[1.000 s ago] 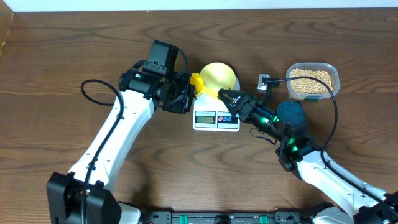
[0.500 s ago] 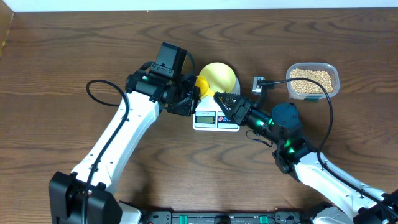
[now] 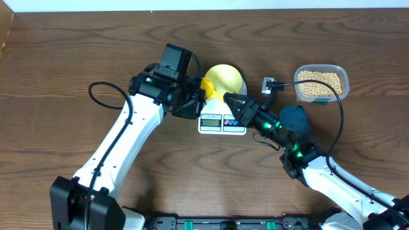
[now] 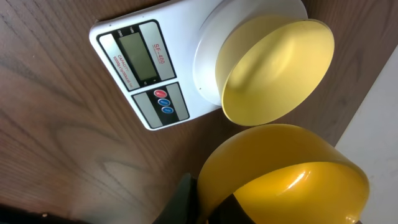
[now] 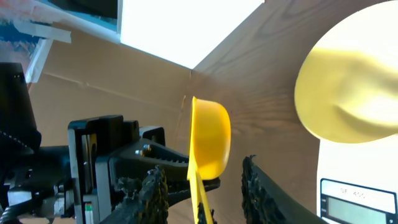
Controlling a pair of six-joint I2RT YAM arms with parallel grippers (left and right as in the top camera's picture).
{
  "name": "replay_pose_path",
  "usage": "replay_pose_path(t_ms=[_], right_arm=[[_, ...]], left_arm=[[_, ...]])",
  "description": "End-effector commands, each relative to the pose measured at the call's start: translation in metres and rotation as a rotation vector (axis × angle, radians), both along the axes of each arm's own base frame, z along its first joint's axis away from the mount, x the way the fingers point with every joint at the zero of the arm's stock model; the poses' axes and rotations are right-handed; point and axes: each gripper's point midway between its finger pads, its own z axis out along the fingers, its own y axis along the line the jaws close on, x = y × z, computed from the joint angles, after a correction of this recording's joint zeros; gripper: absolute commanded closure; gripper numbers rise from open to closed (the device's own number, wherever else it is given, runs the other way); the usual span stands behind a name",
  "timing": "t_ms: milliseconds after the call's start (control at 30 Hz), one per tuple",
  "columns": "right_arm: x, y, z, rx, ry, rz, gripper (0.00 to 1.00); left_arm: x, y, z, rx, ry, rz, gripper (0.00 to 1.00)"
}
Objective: Scoop item into bowl and weigh 50g on scale
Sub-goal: 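Grasp the scoop's bowl with the right gripper from the left gripper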
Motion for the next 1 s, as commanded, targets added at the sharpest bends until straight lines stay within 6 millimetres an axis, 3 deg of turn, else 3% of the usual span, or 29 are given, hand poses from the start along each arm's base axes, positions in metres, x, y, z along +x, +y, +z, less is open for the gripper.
replay_pose_path(t_ms=[0, 300, 467, 733, 767, 867, 967], right_arm=[[0.0062, -0.0004, 0.0076, -0.004, -0.029, -0.030, 0.65], [0.0061, 0.0007, 0.0075, -0.006, -0.030, -0.039, 0.80], [0.0061, 0.0007, 0.0075, -0.006, -0.030, -0.039, 0.99], [0.0060, 0.0008, 0.0074, -0.006, -0.030, -0.039, 0.99], [0.0060, 0.0008, 0.0074, -0.006, -0.030, -0.039, 0.99], [0.0065, 0.0001, 0.0061, -0.010, -0.026, -0.044, 0.99], [0.0071, -0.0009, 0.0045, -0.014, -0.021, -0.048, 0.99]], left_arm=[[-0.0007, 0.0025, 0.0000, 0.012, -0.006, 0.010, 0.92], [-0.0008, 0.0023, 0.0000, 0.011, -0.004, 0.013, 0.92], [-0.0008, 0.0023, 0.0000, 0.011, -0.004, 0.012, 0.92], [-0.0007, 0.0022, 0.0001, 0.011, -0.005, 0.012, 0.92], [-0.0007, 0.0022, 0.0001, 0.011, -0.005, 0.012, 0.83], [-0.0007, 0.0022, 0.0001, 0.011, -0.005, 0.012, 0.31], [-0.0008, 0.0025, 0.0000, 0.012, -0.005, 0.011, 0.25]])
